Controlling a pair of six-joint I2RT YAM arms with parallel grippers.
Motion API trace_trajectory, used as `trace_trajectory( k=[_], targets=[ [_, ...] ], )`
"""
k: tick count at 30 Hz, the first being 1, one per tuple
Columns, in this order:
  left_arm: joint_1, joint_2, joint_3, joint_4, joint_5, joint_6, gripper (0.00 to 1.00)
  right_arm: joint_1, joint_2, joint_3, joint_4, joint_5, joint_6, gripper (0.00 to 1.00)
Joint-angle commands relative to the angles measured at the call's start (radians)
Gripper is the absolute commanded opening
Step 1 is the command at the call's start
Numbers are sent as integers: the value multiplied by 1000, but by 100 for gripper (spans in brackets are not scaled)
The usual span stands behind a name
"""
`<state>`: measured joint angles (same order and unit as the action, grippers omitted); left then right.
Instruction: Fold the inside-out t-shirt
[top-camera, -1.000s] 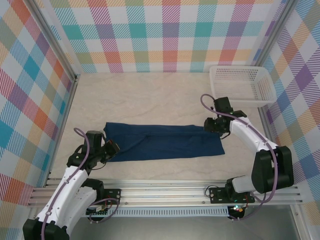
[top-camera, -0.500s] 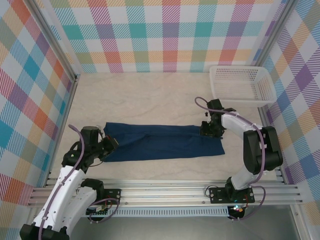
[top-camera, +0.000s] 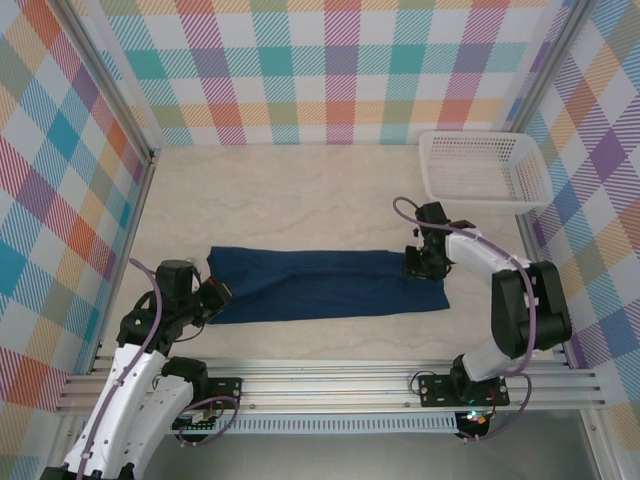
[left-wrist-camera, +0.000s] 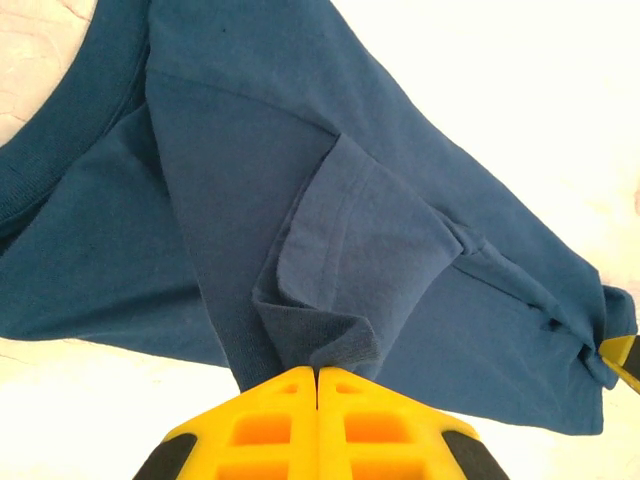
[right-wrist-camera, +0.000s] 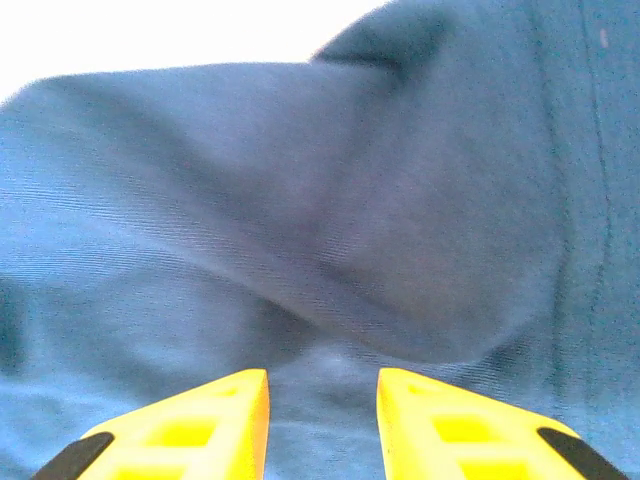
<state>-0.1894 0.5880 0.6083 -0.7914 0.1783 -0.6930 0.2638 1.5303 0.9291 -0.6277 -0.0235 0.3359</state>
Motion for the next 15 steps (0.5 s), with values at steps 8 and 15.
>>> trace_trajectory(
  k=[8,15],
  targets=[
    [-7,14,-8,-28,-3,-8,0,170,125,100,182,-159,31,33],
    [-11,80,-9,-32,67,-12,1,173,149,38,110,-186,45,27]
  ],
)
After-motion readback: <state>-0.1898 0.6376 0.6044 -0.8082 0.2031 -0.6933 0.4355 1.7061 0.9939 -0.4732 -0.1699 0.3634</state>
